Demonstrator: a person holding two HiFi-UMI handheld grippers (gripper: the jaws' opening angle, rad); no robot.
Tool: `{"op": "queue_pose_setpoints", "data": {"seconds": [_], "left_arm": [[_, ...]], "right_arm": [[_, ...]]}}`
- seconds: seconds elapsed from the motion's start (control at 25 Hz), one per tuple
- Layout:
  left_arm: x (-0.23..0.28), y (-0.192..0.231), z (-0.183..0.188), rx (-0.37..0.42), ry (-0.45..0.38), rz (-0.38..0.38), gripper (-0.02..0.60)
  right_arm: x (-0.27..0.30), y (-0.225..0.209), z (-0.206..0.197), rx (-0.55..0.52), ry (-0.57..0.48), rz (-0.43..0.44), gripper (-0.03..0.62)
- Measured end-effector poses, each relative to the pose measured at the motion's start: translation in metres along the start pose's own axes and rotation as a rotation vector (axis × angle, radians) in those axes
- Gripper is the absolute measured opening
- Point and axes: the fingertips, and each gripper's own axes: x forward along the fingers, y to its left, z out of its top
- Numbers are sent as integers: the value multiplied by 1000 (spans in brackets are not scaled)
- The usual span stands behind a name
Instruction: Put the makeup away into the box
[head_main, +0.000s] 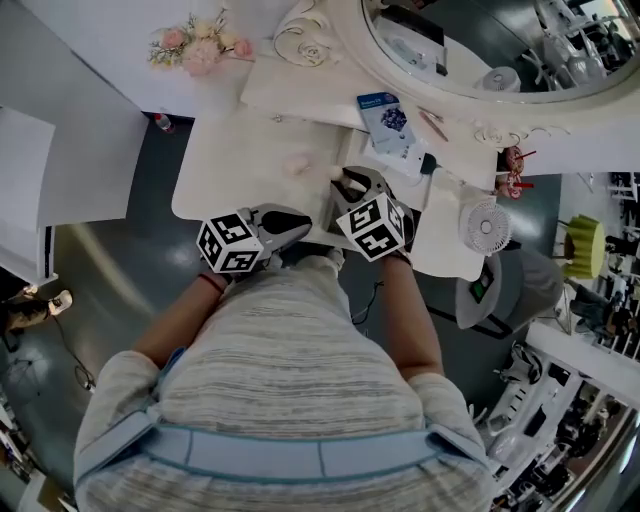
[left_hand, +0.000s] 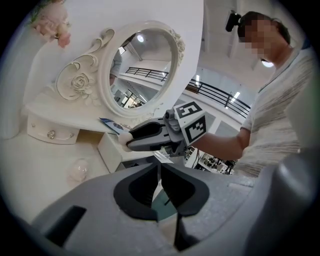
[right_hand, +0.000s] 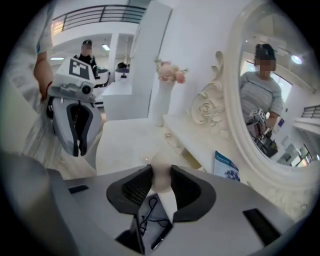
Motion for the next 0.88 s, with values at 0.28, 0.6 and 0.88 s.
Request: {"op": "queue_pose_setpoints", "data": {"seconds": [0.28, 0.6, 0.88], "left_arm": [[29, -11, 1, 35, 68, -84, 17], [56, -20, -2, 65, 130, -159, 17], [78, -28, -3, 90, 176, -210, 17]], "right_arm": [[-45, -38, -60, 434, -94, -125, 117], [-78, -46, -143, 767, -123, -215, 117], [-85, -42, -188, 925, -105, -276, 117]]}}
